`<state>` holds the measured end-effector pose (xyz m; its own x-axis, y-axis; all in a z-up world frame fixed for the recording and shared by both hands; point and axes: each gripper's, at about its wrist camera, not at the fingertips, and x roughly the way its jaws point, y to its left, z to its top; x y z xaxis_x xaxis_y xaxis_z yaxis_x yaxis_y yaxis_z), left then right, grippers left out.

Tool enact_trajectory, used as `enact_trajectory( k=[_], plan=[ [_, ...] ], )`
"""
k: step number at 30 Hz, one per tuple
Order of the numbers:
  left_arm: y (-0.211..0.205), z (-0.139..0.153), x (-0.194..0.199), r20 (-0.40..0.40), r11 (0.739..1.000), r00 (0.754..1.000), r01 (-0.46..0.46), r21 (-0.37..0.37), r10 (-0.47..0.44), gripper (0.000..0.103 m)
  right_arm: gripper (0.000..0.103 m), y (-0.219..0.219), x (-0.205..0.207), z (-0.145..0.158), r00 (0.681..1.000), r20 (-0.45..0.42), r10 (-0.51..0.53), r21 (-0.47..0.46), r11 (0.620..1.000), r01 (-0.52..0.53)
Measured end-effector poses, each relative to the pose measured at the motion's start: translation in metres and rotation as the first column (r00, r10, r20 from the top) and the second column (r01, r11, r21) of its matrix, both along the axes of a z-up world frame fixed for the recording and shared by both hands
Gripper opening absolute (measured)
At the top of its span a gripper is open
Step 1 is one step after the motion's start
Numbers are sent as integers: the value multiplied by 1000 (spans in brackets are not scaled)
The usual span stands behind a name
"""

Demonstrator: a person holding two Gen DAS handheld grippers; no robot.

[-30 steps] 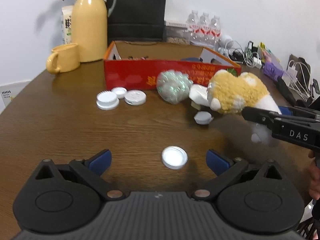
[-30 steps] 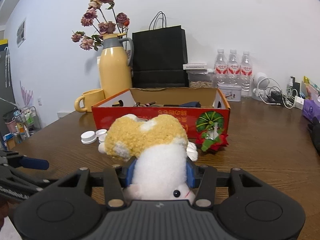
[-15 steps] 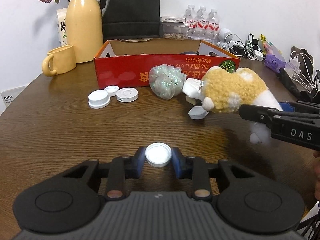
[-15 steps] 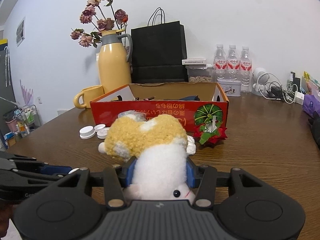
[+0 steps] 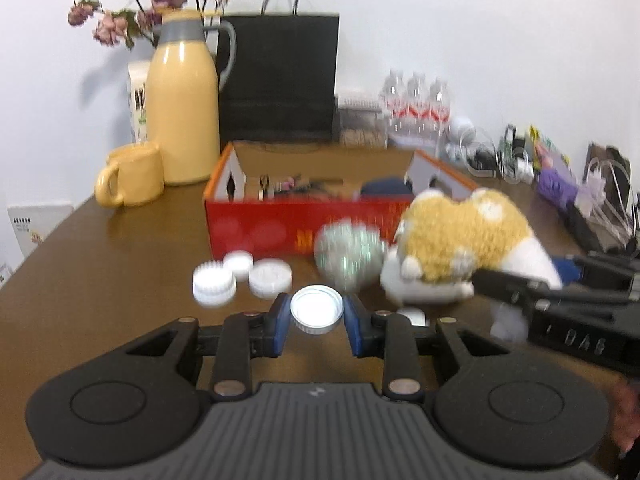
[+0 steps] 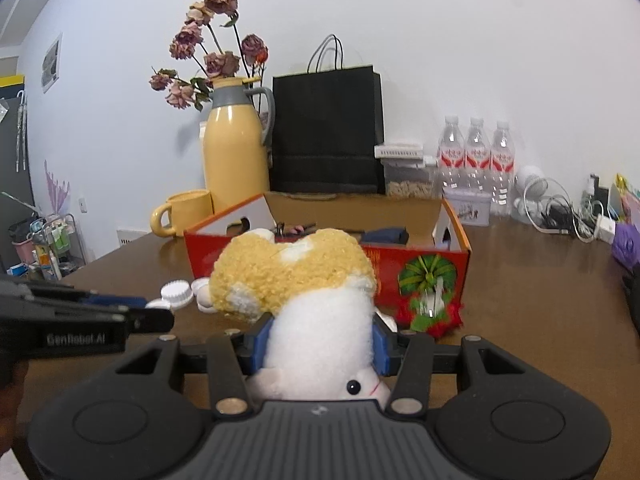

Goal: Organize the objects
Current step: 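Carry the sheep toy and white cap into the box and open both grippers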

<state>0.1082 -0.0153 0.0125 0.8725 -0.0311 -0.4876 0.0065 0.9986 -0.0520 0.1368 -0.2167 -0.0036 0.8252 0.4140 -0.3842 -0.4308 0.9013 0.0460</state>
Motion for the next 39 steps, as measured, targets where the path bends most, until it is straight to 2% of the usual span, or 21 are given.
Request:
enact_trajectory(
  k=[8, 16, 23, 28, 35, 39],
  plan=[
    [3, 33, 37, 102, 999, 995, -18, -29, 21, 29, 47, 15, 40, 24, 999, 51, -8, 7, 1000, 8],
    [6, 47, 93, 138, 998, 990, -28, -53, 35, 29, 47, 26, 106, 42, 996, 76, -53, -3, 999, 53],
    [4, 46, 149, 128, 996, 990, -47, -69, 56, 29, 47, 25, 171, 40, 994, 43, -102, 3, 995, 102],
    [2, 36, 188, 86, 995, 993, -72, -70, 78, 29, 47, 21, 211, 29, 992, 3, -129, 1, 992, 129],
    [6, 14, 219, 28, 996, 996, -87, -36, 88, 29, 47, 15, 239, 9, 988, -53, -147, -18, 989, 147],
    [10, 8, 222, 18, 995, 995, -94, -21, 95, 29, 47, 14, 244, 2, 984, -77, -159, -34, 987, 157]
  ],
)
